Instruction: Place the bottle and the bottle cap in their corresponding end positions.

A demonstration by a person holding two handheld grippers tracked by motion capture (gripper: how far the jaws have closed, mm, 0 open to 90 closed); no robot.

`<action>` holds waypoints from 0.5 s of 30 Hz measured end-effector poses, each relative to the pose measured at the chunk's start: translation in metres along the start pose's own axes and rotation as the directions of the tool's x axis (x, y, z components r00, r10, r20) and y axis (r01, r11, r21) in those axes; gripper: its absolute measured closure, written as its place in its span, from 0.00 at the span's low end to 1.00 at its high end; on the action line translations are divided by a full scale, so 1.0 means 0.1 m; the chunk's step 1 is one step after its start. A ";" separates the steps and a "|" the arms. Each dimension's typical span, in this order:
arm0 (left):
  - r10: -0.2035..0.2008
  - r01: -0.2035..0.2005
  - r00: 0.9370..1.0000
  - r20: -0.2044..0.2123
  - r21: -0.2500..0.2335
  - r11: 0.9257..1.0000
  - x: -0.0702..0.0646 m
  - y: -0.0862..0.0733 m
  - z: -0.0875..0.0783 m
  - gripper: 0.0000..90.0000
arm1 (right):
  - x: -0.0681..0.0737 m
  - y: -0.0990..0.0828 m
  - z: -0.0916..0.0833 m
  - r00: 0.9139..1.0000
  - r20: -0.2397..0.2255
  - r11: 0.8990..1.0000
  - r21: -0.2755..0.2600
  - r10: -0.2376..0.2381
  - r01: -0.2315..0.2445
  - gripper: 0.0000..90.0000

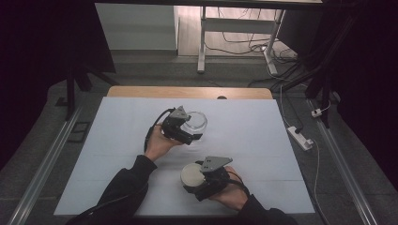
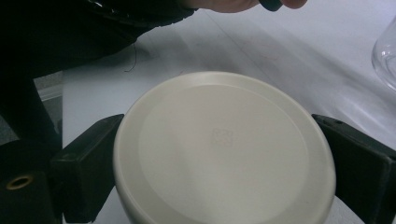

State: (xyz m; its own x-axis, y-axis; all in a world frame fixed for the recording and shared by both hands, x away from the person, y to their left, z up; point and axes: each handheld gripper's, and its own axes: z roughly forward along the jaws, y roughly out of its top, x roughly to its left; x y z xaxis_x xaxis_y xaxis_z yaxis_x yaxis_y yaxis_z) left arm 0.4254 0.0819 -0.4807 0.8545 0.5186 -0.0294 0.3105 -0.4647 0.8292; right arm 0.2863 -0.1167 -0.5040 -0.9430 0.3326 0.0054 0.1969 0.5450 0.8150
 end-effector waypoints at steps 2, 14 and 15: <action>-0.002 0.002 1.000 -0.007 0.005 1.000 0.03 -0.02 0.03 0.08 | -0.01 -0.01 0.01 1.000 0.002 1.000 -0.004 0.002 -0.002 0.08; -0.014 0.014 1.000 -0.027 0.021 1.000 0.14 -0.10 0.15 0.08 | -0.09 -0.11 0.12 1.000 0.021 1.000 0.024 0.011 -0.012 0.08; -0.015 0.015 0.999 -0.030 0.023 1.000 0.16 -0.11 0.16 0.08 | -0.10 -0.12 0.13 1.000 0.022 1.000 0.027 0.014 -0.015 0.08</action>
State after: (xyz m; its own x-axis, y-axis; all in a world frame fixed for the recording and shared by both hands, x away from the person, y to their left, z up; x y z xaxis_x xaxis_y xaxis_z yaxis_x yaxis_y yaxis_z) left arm 0.4421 0.0835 -0.4994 0.8368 0.5469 -0.0247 0.3333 -0.4732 0.8155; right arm 0.2965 -0.1162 -0.5213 -0.9341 0.3570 0.0042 0.2177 0.5603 0.7991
